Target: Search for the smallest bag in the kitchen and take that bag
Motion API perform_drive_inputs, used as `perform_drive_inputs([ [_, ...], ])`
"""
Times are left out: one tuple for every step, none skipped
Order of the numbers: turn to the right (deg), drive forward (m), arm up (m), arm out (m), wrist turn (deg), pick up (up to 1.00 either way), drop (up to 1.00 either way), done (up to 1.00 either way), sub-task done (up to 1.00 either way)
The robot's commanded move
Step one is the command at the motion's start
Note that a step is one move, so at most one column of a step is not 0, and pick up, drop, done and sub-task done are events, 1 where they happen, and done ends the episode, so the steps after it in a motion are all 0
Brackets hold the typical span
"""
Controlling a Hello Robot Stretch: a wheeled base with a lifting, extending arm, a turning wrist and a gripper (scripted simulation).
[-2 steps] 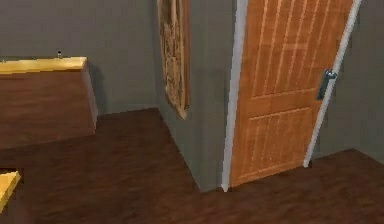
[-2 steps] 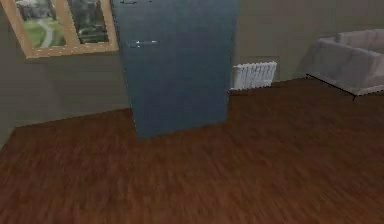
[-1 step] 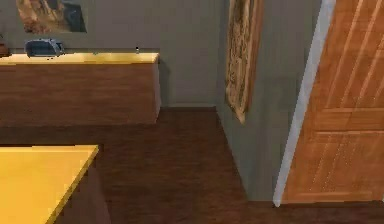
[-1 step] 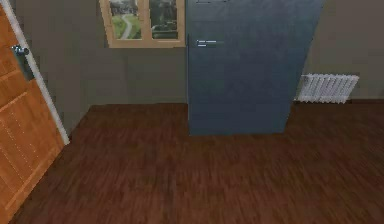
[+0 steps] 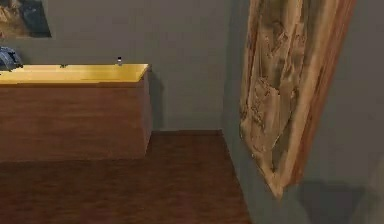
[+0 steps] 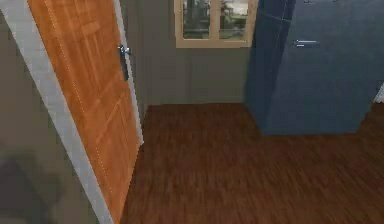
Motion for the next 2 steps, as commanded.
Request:
perform_drive_inputs([
  [-30.0, 0.0, 0.0, 0.0, 0.0, 0.0, 0.0, 0.0, 0.0],
  [0.0, 0.45, 0.0, 0.0, 0.0, 0.0, 0.0, 0.0, 0.0],
])
